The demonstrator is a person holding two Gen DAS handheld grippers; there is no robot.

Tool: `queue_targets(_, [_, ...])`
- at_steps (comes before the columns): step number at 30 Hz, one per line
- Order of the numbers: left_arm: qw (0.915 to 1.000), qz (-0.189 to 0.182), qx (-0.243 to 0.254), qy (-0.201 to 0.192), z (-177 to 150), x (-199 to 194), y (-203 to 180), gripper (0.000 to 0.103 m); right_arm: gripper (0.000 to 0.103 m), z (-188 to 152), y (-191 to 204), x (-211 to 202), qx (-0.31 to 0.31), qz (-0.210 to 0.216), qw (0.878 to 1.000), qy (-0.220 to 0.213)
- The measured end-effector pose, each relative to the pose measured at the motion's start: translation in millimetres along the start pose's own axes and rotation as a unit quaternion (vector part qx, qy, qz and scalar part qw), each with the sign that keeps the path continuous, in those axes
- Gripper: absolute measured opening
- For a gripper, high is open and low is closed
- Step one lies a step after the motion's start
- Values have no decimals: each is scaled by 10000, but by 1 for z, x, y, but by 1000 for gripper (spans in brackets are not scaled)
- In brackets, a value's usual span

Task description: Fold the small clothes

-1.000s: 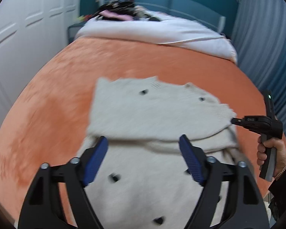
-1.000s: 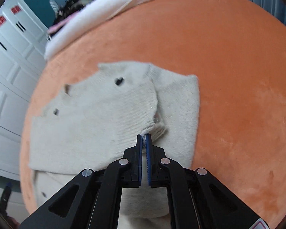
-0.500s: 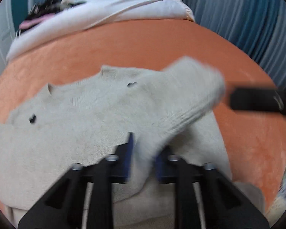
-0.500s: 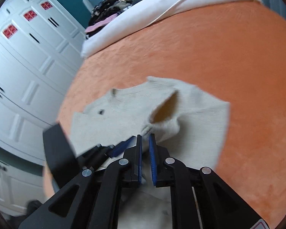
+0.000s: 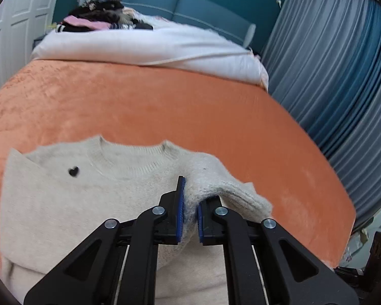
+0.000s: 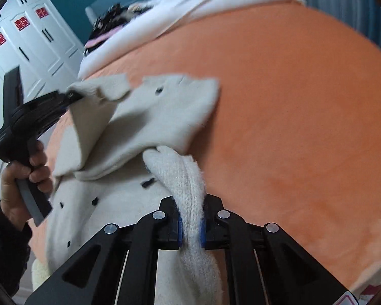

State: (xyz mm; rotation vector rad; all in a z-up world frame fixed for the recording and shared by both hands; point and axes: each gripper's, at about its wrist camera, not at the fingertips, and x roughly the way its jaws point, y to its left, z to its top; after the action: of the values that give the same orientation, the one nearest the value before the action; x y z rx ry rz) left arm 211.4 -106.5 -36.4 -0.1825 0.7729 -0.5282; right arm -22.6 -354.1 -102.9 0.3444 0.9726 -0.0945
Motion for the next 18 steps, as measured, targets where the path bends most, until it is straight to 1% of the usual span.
queue_targets(1, [10000,18,-63,-48,2,-6,5,7,13,-8,-6,12,-67,-214,9995,213])
queue_targets(2, [9999,27,-116,-38,3,-7,10,7,16,-22,-16,40,-176,-588,9952,768])
queue_targets(3, [9998,56,-192,0,4,-8,17,7,21,-33,-23,62,-277,-886,9876,1263])
queue_targets(4, [9996,102,-269,39,3,-8,23,7,18,-38,-27,63,-257,-837,9895,1150])
queue_targets(5, [9994,108,-322,52,2,-11,27,7,24,-31,-26,48,-91,-822,9926,885])
queue_targets(6, [9993,107,-355,16,2,-16,31,7,28,-22,-21,35,-10,-908,9937,655])
queue_targets(7, [9992,124,-366,-41,3,-21,35,7,33,-12,-12,21,-68,-968,9948,313])
queue_targets(8, [9991,107,-391,-102,3,-28,37,7,42,-2,2,10,-254,-928,9954,20])
queue_targets(9, [9989,69,-438,-182,5,-35,40,7,47,10,25,6,-577,-717,9957,-113])
queue_targets(11, [9980,26,-524,-355,11,-50,45,7,51,24,68,13,-1135,-241,9932,-95])
queue_targets(12, [9972,-3,-573,-479,16,-59,47,7,53,28,96,24,-1503,13,9886,-78])
queue_targets(13, [9965,-13,-602,-587,20,-68,50,7,62,28,125,36,-1869,197,9822,-67])
queue_targets(14, [9957,-15,-619,-691,24,-78,52,7,67,27,151,50,-2237,352,9740,-56])
queue_targets(16, [9940,1,-626,-898,35,-99,55,8,67,23,207,90,-2993,464,9530,61])
queue_targets(18, [9922,56,-584,-1099,46,-121,61,8,66,16,251,132,-3519,514,9342,274])
